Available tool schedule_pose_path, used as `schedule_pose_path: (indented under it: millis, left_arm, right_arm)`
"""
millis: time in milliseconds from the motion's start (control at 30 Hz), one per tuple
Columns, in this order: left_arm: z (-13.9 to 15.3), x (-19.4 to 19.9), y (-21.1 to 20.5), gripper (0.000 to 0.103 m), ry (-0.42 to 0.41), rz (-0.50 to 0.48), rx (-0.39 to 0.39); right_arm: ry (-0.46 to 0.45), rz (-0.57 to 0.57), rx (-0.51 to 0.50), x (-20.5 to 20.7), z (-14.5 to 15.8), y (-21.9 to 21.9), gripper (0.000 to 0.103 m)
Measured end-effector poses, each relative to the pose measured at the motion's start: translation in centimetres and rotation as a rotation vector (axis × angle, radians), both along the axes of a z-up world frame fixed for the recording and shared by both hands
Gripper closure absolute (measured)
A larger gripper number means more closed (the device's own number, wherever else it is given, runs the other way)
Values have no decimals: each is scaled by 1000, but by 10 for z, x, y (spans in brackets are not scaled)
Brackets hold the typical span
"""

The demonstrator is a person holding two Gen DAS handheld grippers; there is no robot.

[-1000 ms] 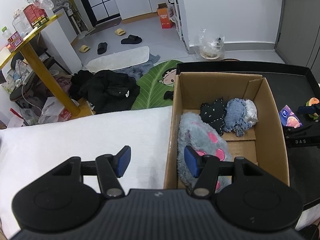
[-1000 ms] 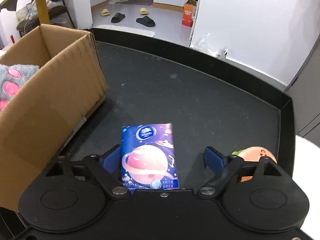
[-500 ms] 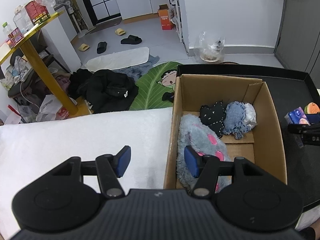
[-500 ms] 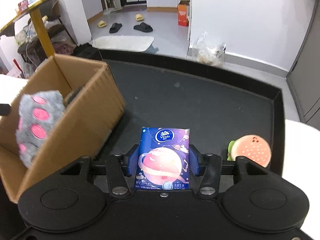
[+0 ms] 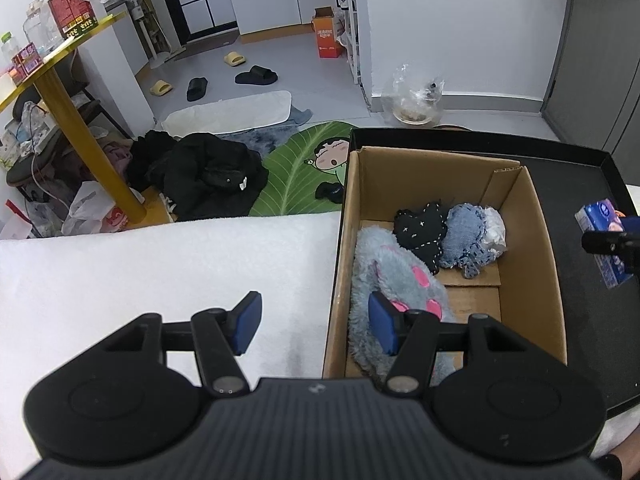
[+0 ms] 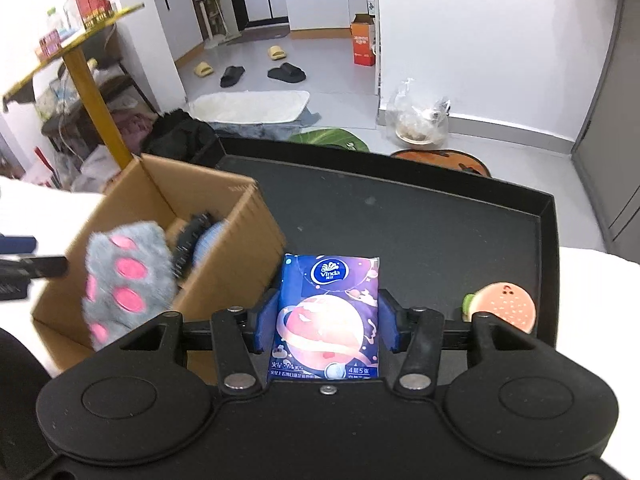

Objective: Organize soft objects
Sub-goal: 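Carry the tissue pack into the box and open the right gripper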

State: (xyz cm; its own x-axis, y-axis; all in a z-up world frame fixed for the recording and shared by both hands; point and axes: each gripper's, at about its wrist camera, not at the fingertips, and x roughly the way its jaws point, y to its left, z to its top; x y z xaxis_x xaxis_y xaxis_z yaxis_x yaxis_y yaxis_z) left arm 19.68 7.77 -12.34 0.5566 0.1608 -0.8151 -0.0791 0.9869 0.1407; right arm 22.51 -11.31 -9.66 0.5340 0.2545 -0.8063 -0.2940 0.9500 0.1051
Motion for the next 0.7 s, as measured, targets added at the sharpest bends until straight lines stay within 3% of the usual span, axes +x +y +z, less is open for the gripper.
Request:
schedule_pose_path:
  millis: [400, 700]
  left_arm:
    - [-9, 8, 6, 46, 63, 7, -18]
    - [-10, 8, 14, 46, 67, 18, -71]
  right_arm:
    - [-61, 55, 19, 0, 32, 45, 53]
    - [-49, 103, 43, 9, 37, 79, 52]
